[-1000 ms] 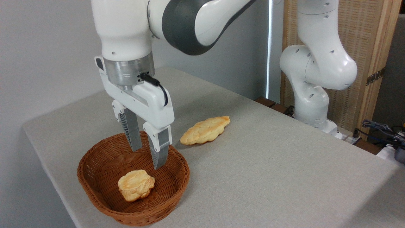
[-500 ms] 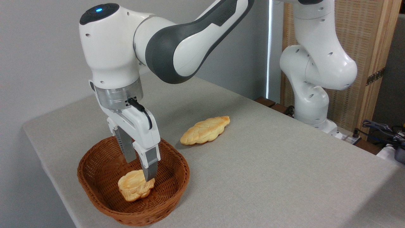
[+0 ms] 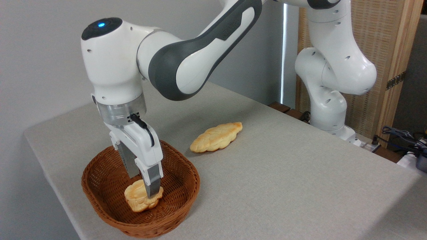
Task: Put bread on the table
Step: 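Close the gripper on the round golden bun inside the basket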
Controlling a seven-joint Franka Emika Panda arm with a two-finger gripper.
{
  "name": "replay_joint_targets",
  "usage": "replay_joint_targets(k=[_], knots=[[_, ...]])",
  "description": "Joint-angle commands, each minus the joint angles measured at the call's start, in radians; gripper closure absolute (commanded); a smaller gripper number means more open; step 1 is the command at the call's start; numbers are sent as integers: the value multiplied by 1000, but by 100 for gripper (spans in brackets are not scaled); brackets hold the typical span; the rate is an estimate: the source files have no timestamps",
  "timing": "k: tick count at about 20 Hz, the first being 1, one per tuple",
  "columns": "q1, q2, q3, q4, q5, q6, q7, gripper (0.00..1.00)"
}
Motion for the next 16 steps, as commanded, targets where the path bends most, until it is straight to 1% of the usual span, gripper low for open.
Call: replay_joint_targets(k=[1, 14, 16], knots=[[2, 1, -2, -1, -7, 18, 13, 0], [2, 26, -3, -1, -3, 31, 16, 0], [2, 27, -3, -1, -1, 49, 16, 0]])
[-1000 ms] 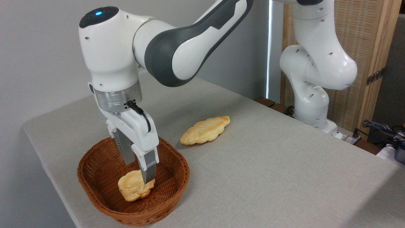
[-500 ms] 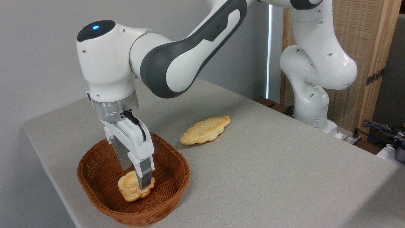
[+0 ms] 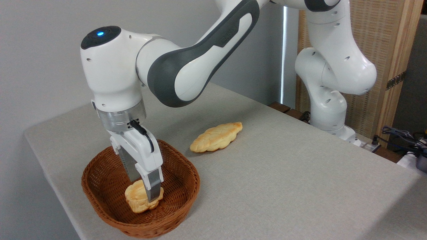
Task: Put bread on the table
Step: 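Close the gripper on the round golden bun inside the basket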
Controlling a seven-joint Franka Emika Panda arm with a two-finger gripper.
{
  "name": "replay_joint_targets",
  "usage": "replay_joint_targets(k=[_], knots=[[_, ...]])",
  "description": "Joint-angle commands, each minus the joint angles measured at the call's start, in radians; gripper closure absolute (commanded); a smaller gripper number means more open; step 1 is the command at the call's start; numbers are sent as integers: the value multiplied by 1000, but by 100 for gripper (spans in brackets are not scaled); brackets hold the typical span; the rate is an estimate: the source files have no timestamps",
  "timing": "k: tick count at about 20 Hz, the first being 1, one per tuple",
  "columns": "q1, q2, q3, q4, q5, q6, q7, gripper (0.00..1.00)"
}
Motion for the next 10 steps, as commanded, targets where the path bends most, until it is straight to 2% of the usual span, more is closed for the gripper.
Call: replay_joint_targets(k=[1, 8, 10], knots=[[2, 9, -2, -1, -3, 49, 15, 0], [2, 20, -2, -1, -1, 63, 16, 1], [2, 20, -2, -1, -1, 63, 16, 14]])
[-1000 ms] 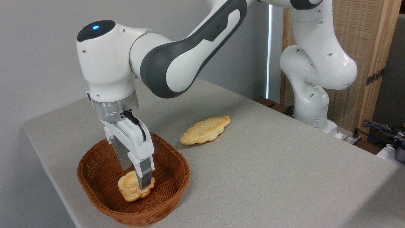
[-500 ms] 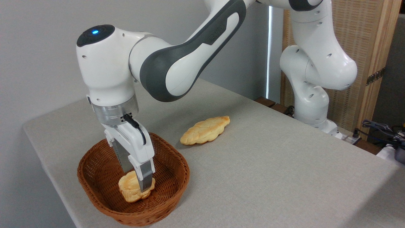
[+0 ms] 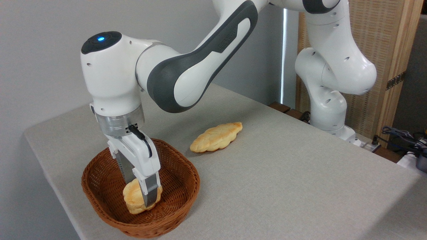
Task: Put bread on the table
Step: 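Close the gripper on the round golden bun inside the basket, then lift the bun out of the basket and carry it beside the long roll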
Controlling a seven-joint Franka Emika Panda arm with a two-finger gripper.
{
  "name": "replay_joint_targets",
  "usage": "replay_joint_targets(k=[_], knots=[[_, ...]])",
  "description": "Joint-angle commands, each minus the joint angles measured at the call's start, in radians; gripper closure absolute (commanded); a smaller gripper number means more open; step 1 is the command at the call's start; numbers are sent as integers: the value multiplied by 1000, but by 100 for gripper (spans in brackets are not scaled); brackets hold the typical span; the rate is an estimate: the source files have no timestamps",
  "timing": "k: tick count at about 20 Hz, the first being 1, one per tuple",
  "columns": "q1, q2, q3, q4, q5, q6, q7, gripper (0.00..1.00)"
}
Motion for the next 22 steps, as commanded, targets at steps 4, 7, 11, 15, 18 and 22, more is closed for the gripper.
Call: replay_joint_targets(k=[4, 7, 11, 15, 18, 22], knots=[[3, 3, -2, -1, -1, 21, 16, 41], [3, 3, -2, -1, -3, 20, 18, 48], [5, 3, -2, -1, -3, 20, 19, 56], [5, -1, 0, 2, -6, 20, 19, 57], [6, -8, 1, 6, -12, 9, 22, 57], [6, -17, 0, 9, -14, -14, 15, 57]])
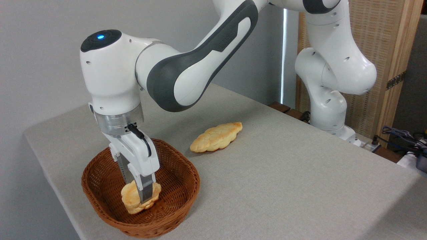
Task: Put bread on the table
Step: 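Lift the bun out of the basket and carry it beside the long roll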
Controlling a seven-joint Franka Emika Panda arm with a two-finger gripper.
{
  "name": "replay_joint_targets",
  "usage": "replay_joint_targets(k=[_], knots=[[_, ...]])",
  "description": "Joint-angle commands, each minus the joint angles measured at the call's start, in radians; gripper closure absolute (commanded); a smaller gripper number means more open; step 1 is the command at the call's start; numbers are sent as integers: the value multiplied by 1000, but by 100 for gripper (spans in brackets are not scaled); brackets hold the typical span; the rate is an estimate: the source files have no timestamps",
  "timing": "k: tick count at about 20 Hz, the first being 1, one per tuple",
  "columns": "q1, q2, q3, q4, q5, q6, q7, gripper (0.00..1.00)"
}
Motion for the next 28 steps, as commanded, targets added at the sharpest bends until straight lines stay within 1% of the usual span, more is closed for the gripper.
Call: replay_joint_targets(k=[1, 4, 9, 12, 14, 16, 18, 21, 24, 26, 28], knots=[[3, -18, 0, 2, -14, -24, 14, 57], [3, -31, 0, 3, -14, -50, 16, 57], [3, -34, 0, 9, -15, -59, 16, 57], [5, -57, 0, 11, -17, -74, 16, 57], [6, -77, 0, 11, -35, -86, 18, 57], [8, -104, 1, 9, -40, -99, 19, 57], [34, -133, 3, 8, -40, -131, 25, 56], [49, -172, 3, 2, -38, -166, 40, 55], [52, -219, 5, -15, -37, -218, 68, 55], [45, -279, 5, -59, -35, -264, 74, 55], [40, -365, 5, -141, -34, -277, 99, 54]])
